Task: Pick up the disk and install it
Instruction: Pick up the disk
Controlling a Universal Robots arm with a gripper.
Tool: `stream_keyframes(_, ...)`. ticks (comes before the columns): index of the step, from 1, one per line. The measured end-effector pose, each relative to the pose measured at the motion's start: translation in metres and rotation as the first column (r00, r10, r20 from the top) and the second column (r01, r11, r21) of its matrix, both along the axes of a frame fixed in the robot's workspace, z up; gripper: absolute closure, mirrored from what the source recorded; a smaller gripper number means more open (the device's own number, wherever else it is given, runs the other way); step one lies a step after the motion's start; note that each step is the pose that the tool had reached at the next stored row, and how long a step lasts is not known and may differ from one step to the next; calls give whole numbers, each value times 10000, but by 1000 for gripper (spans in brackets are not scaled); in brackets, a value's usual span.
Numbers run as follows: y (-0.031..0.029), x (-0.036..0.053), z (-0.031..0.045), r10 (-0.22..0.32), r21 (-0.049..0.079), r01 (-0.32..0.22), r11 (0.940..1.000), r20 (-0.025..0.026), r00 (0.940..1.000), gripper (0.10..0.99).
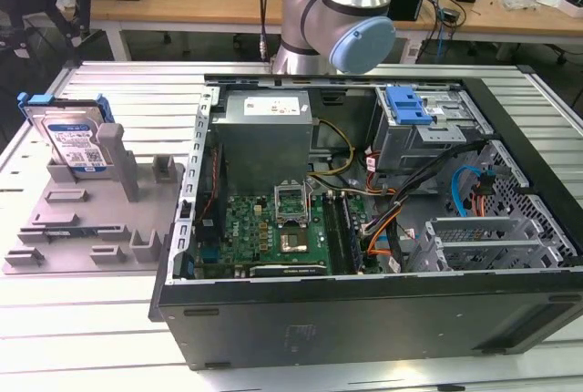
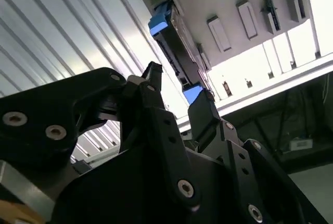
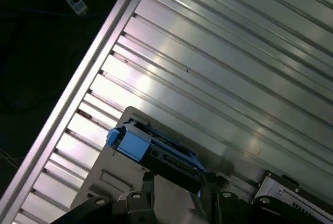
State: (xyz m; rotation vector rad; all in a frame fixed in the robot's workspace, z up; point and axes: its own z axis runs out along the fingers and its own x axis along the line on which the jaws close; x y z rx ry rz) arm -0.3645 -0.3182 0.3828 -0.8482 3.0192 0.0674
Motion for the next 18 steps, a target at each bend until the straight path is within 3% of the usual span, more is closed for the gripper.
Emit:
stream_keyframes(3,0,0,-3,767,0,-767,9971,0,9971,604)
stream_keyframes(6,0,0,-11,1900,0,-1900,9818,0,9818,604)
stream_keyframes(10,0,0,-19,2722,0,-2722,9622,-1,9622,604)
stream_keyframes(15,0,0,-28,3763,0,-3763,9265,0,9265,604)
stream_keyframes(17,0,0,-31,4173,0,-4173,9088,0,9088,604)
stream_keyframes(18,0,0,-33,4425,0,-4425,8968,0,8968,604)
